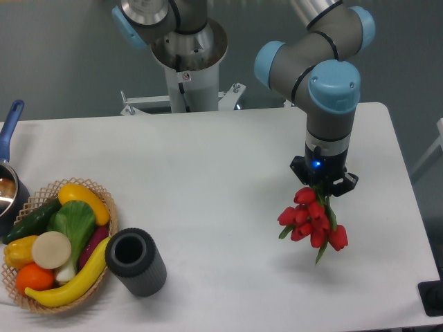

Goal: Place the flowers on the table
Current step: 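Carry the red tulip bunch with the gripper and lower it toward the table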

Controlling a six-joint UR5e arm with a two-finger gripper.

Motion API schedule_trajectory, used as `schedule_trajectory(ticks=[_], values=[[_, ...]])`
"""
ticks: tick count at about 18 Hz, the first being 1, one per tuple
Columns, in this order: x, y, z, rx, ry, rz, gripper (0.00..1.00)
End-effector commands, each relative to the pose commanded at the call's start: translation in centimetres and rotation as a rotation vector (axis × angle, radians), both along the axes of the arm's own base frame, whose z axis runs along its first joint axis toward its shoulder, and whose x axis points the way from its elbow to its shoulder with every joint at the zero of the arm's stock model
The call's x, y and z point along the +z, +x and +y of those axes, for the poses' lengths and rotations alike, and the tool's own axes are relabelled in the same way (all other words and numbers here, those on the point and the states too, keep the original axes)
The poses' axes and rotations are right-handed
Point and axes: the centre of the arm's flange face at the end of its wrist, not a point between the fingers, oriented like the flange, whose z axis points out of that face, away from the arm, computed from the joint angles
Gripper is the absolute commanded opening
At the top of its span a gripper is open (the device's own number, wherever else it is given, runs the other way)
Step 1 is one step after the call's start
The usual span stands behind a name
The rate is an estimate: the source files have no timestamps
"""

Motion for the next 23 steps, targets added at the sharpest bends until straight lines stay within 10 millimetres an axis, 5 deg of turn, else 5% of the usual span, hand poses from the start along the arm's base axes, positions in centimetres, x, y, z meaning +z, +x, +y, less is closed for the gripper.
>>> schedule_trajectory(ticks=[13, 23], values=[[-0.1, 0.0, 0.1, 0.000, 0.004, -0.006, 0.20], [-2.6, 1.4, 0.5, -0.019, -0.008, -0.035, 0.20]])
